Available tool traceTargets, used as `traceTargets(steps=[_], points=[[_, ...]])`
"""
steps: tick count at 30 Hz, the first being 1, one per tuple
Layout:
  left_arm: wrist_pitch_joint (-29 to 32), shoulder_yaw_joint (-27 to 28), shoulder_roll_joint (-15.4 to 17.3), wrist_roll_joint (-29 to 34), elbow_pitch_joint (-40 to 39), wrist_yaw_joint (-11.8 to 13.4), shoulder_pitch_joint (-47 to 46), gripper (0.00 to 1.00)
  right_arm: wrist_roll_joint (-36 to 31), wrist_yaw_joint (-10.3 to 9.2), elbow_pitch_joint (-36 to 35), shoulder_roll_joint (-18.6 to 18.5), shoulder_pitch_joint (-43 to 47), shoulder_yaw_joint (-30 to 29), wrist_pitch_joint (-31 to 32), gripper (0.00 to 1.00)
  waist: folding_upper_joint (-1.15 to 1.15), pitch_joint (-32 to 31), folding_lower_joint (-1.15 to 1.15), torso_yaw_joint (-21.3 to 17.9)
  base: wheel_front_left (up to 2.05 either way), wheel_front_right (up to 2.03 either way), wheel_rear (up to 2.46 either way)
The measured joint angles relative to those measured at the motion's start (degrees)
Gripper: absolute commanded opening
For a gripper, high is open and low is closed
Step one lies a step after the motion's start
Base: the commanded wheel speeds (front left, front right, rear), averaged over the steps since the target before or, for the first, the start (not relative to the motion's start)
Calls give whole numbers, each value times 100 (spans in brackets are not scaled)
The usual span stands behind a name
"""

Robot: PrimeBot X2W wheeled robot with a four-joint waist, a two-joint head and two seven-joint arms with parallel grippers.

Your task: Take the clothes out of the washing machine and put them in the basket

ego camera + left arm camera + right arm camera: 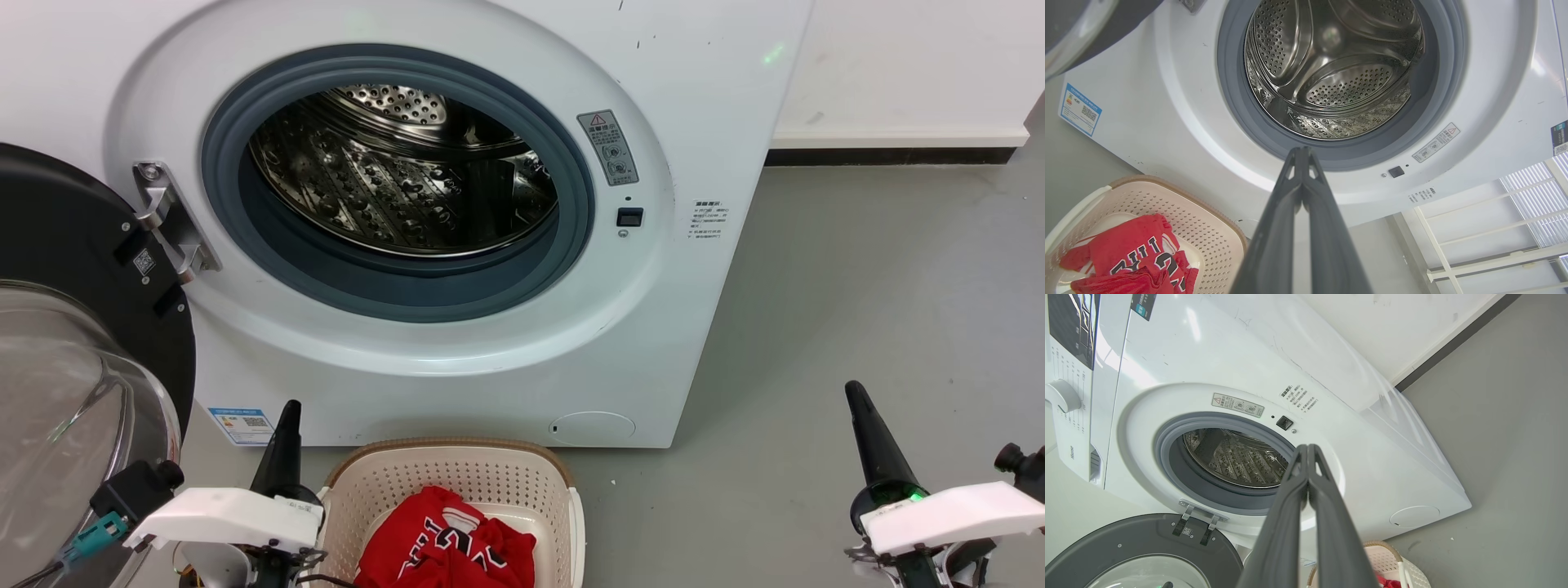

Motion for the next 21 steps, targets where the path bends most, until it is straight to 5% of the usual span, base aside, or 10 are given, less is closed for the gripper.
traceTargets(steps=[21], points=[[238,185,-74,-1303,179,-125,-104,0,1394,0,328,-12,-159,-81,109,0,0,-23,0,1,0,0,0]])
